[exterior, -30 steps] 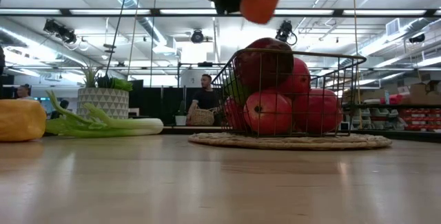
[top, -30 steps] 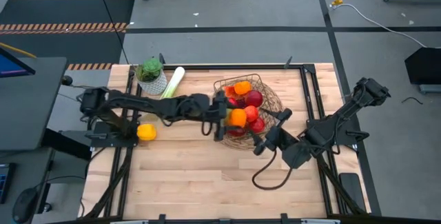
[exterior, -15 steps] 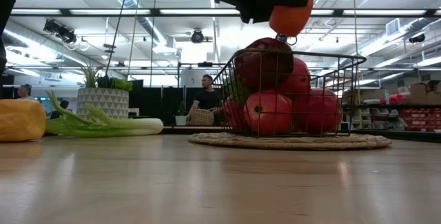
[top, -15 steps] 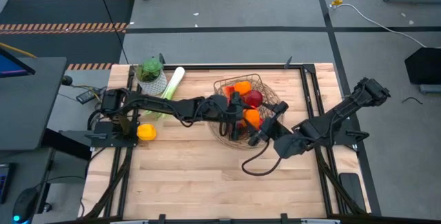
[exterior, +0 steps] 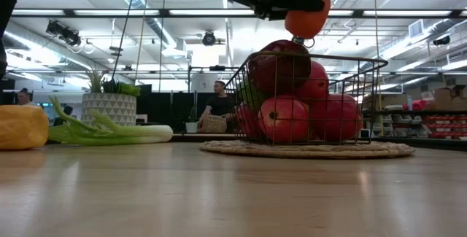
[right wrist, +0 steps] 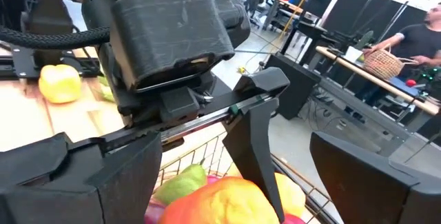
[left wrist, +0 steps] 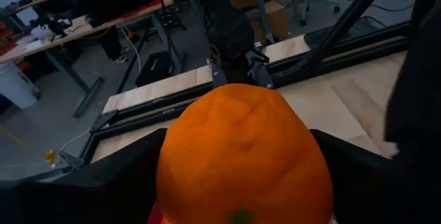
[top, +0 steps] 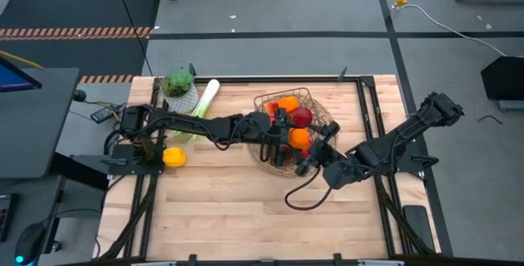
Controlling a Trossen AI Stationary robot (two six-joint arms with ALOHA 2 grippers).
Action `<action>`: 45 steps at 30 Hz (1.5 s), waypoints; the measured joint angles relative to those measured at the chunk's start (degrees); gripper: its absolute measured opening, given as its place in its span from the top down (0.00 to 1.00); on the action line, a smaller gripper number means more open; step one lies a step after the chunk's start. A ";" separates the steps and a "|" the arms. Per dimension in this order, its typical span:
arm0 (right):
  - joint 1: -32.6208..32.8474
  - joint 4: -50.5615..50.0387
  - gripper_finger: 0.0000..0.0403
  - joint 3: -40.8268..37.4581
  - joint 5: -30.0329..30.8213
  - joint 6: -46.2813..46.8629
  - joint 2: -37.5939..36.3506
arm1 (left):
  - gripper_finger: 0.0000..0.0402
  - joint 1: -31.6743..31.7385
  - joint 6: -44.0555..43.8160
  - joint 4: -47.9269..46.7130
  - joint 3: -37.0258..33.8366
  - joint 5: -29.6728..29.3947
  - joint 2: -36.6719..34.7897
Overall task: Build produce basket
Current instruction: Put the orange into the wire basket
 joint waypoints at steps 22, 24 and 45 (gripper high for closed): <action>-3.36 -11.73 0.07 0.00 -4.19 3.38 0.00 | 0.11 0.20 5.59 -6.28 0.00 -10.33 -0.04; -3.77 -11.73 0.07 0.00 -4.27 2.67 0.00 | 0.11 0.46 5.41 -6.24 0.00 -13.58 -0.04; -11.65 -2.56 0.07 0.00 -4.33 -14.87 0.00 | 0.11 1.18 5.05 -6.26 0.00 -14.78 -0.04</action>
